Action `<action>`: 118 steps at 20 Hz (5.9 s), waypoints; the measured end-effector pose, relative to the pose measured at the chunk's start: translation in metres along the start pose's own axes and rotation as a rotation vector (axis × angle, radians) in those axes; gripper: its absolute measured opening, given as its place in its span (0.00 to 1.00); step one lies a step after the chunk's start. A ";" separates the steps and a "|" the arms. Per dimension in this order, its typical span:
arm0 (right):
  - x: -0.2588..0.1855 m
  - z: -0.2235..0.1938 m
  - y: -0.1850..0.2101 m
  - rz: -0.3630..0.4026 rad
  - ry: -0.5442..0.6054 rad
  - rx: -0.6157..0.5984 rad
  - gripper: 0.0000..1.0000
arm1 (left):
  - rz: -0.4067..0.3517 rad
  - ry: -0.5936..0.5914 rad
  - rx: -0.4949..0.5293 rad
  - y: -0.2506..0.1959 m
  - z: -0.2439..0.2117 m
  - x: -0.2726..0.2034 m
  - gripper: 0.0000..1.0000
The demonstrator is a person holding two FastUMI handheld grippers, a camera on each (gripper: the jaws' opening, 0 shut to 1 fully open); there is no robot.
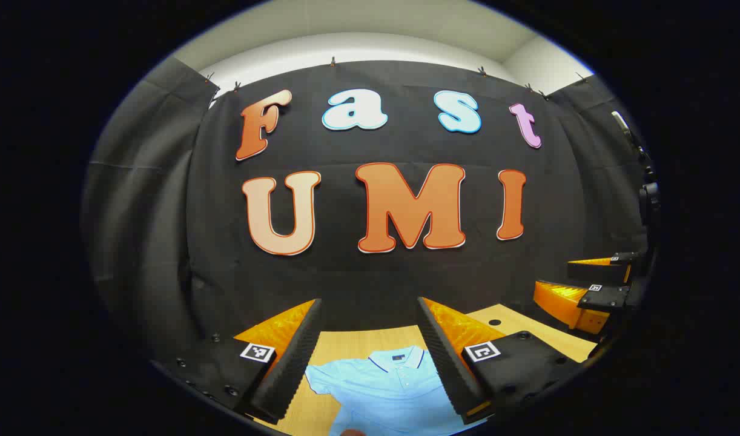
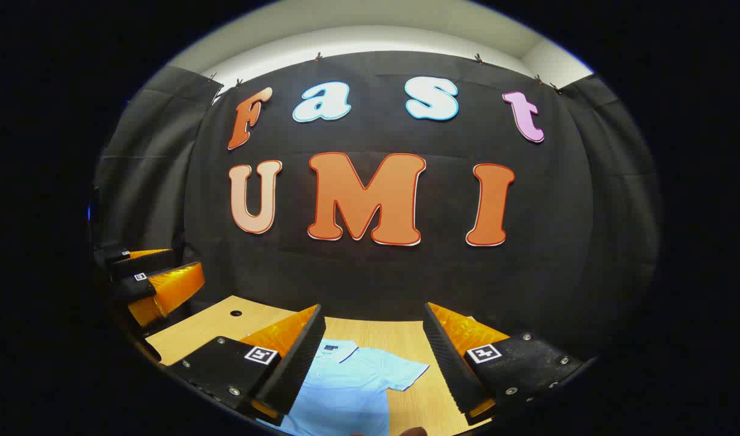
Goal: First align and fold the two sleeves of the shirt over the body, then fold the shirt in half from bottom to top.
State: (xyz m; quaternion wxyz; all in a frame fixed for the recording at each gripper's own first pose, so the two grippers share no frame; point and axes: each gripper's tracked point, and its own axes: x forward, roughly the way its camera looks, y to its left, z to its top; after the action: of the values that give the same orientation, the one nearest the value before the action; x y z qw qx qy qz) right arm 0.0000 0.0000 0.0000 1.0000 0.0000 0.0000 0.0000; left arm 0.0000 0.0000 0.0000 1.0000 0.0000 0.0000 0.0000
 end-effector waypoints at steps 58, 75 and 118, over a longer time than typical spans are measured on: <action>0.157 -0.320 -0.097 -0.071 1.132 0.075 0.81 | 0.233 0.137 0.113 0.007 -0.035 0.028 1.00; 0.188 -0.393 -0.101 -0.162 1.324 0.227 0.54 | 0.282 0.195 0.168 0.001 -0.045 0.027 1.00; 0.197 -0.297 0.094 -0.052 1.086 0.349 0.05 | -0.004 0.380 -0.085 0.167 -0.178 0.093 1.00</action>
State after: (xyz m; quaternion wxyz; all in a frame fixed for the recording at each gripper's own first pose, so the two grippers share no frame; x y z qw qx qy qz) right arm 0.1970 0.0937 -0.2966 0.8414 0.1651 0.5140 -0.0248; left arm 0.0929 0.1668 -0.1776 0.9811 -0.0423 0.1887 -0.0018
